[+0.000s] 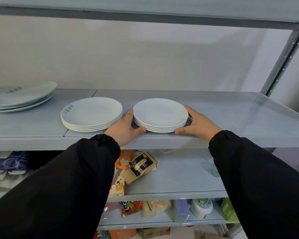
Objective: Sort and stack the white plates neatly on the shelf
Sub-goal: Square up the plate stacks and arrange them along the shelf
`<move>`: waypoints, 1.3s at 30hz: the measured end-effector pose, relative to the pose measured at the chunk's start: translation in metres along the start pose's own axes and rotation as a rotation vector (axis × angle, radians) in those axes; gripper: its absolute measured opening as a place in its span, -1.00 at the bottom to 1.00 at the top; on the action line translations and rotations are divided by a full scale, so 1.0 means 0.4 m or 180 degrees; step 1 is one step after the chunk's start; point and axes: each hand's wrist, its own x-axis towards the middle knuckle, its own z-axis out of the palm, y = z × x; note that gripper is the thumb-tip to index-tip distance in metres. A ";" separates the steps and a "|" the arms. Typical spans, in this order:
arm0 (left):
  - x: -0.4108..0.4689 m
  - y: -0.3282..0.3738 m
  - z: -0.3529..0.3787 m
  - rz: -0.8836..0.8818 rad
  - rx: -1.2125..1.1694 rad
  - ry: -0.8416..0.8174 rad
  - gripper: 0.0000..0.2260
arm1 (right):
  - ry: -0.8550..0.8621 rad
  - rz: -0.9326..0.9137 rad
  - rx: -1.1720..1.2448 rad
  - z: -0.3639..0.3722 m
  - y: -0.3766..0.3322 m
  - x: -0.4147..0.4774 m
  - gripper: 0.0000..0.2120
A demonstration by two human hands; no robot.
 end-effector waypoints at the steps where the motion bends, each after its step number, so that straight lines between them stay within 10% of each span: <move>1: 0.000 0.000 0.000 -0.0012 -0.0050 0.0003 -0.22 | -0.0007 0.0000 -0.0021 0.000 0.000 0.000 -0.22; 39: -0.009 0.028 -0.005 -0.0264 -0.0037 -0.0016 -0.16 | -0.0319 0.0215 0.0379 -0.018 -0.012 0.013 -0.13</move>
